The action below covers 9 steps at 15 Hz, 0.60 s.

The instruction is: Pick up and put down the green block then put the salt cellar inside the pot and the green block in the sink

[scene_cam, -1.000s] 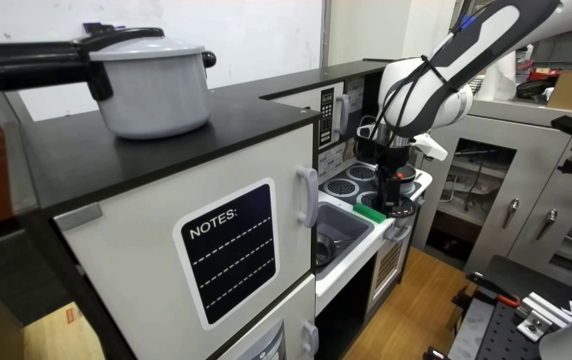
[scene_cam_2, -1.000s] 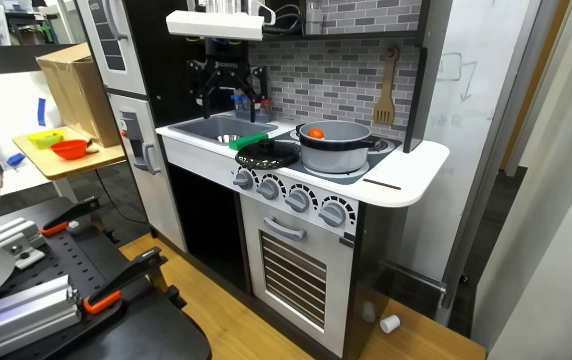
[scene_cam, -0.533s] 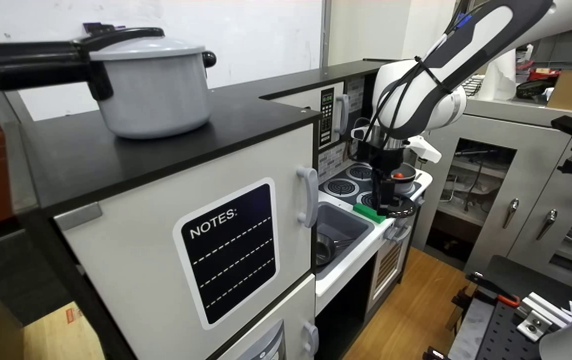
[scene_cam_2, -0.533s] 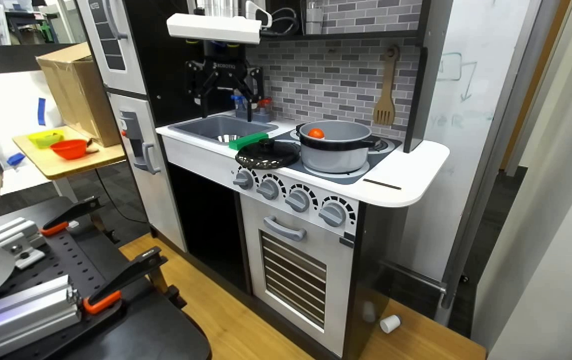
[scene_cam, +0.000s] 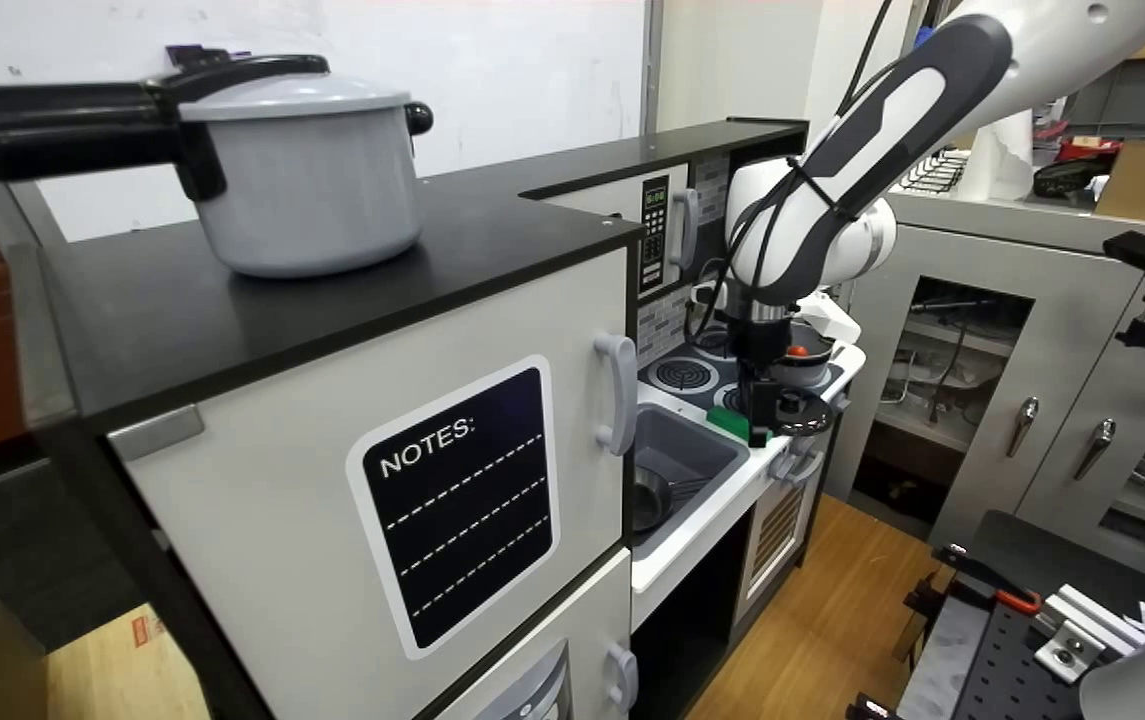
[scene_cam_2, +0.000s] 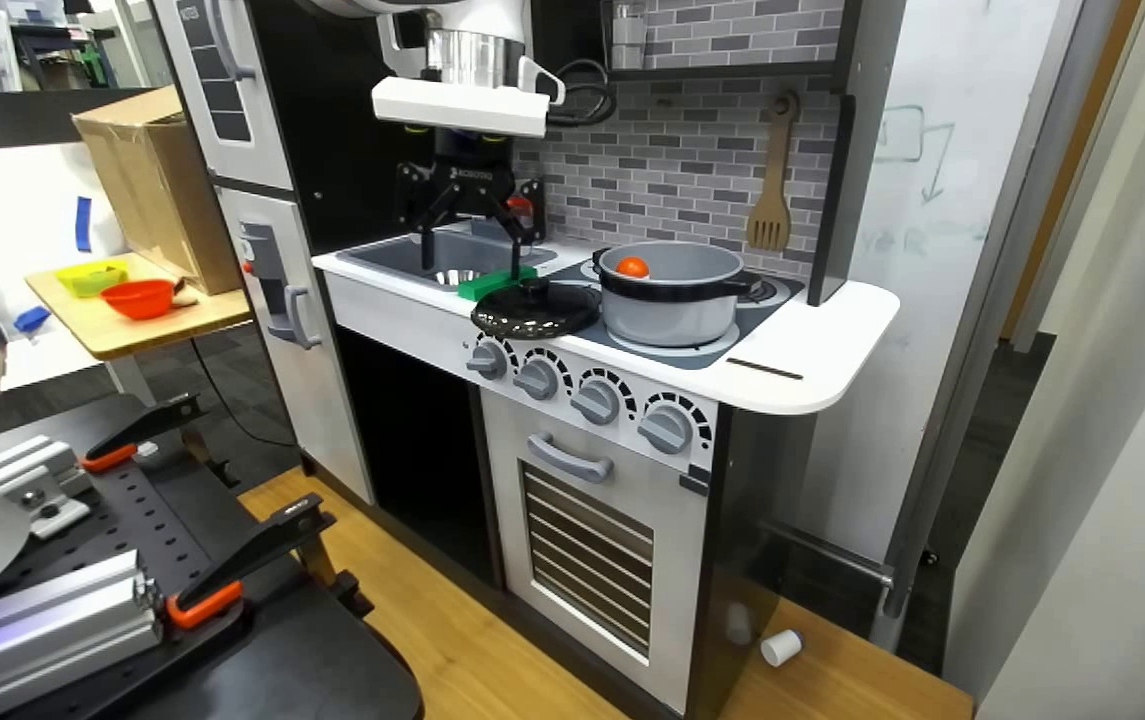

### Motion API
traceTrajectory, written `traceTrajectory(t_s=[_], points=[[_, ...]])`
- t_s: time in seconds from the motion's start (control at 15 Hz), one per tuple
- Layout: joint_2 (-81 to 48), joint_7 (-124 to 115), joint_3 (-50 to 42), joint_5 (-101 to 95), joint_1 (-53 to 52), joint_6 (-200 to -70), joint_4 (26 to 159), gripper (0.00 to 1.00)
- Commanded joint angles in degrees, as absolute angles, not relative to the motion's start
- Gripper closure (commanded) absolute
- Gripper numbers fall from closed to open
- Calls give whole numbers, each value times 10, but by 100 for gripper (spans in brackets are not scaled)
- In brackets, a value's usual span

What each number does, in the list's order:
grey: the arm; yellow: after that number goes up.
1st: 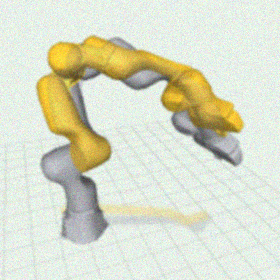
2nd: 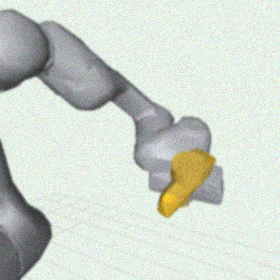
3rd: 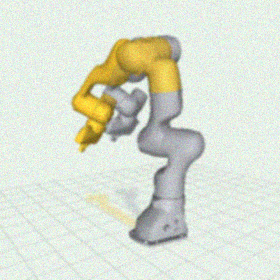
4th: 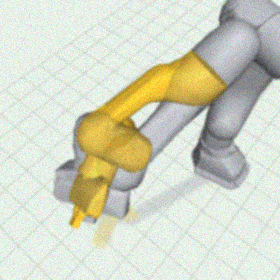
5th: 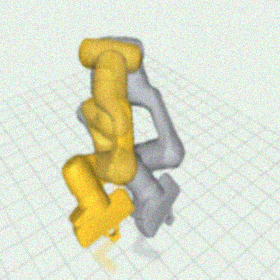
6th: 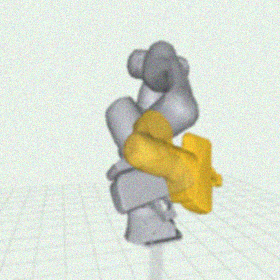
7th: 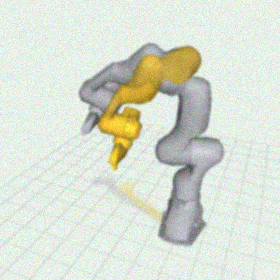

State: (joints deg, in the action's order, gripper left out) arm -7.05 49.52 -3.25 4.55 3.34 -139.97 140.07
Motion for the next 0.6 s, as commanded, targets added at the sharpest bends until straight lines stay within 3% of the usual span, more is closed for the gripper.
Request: traceTrajectory(t_s=[0.0,0.33,0.47,0.53], points=[[-94,497,-27,36,47,-1400,1377,0],[-109,496,-24,39,52,-1398,1364,3],[-110,496,-24,39,52,-1396,1362,28],[-110,497,-24,39,53,-1396,1362,30]])
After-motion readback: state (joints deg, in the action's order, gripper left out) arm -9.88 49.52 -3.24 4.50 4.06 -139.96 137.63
